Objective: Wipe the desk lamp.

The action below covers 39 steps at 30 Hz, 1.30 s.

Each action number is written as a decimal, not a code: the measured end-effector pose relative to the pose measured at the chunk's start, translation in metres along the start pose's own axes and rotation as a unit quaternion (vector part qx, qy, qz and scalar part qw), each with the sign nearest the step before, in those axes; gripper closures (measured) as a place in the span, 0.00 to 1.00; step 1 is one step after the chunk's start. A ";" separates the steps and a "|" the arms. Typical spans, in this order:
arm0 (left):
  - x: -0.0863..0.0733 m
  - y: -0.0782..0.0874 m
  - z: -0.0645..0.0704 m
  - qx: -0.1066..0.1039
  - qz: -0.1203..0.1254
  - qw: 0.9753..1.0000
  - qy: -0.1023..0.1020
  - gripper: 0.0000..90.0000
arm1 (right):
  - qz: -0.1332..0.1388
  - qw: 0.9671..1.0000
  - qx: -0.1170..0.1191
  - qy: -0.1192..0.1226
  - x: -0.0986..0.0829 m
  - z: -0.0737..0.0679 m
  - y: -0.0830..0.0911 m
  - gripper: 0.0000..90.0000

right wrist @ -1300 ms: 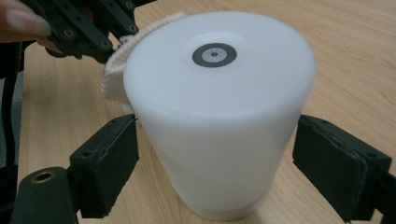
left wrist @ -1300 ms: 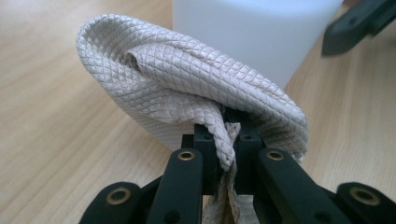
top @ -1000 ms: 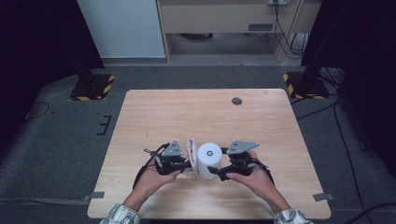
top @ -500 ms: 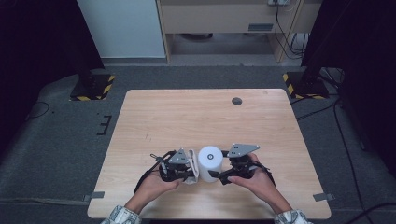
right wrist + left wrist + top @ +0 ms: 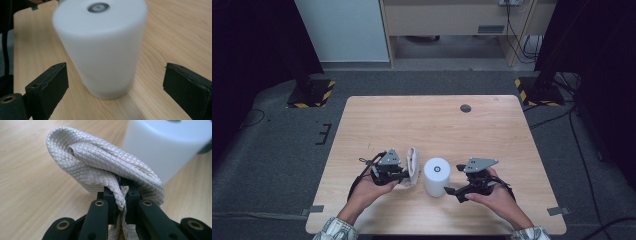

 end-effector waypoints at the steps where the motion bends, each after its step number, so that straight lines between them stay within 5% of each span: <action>1: 0.003 0.001 -0.003 0.004 0.001 1.000 0.000 0.93 | -0.002 1.000 -0.005 -0.003 -0.002 0.003 0.002 0.07; 6: 0.018 -0.003 -0.017 0.010 0.002 1.000 0.001 0.92 | -0.003 0.999 -0.044 -0.028 -0.009 0.026 0.010 0.09; 12: 0.047 -0.022 -0.024 0.003 -0.006 1.000 -0.015 0.92 | -0.011 0.993 -0.095 -0.068 -0.016 0.049 0.010 0.11; 24: 0.111 -0.064 -0.020 -0.008 -0.024 0.998 -0.052 0.91 | -0.002 0.986 -0.134 -0.097 -0.018 0.066 0.017 0.12; 32: 0.125 -0.095 -0.017 -0.022 -0.047 0.997 -0.061 0.90 | 0.002 0.981 -0.154 -0.116 -0.019 0.075 0.024 0.12; 36: 0.124 -0.114 -0.021 -0.016 -0.059 0.997 -0.047 0.76 | 0.008 0.979 -0.163 -0.122 -0.021 0.080 0.031 0.13; 39: 0.123 -0.122 -0.024 0.000 -0.064 0.997 -0.038 0.53 | 0.010 0.977 -0.166 -0.131 -0.022 0.083 0.034 0.13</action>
Point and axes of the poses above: each handheld gripper's, and its own axes: y roughly backward along the jaws, x roughly out of its top, z roughly to its right, the point moved 7 cm from there along -y, roughly forward along the jaws, and after that the axes turned 2 degrees about -z, right-handed, at the moved point
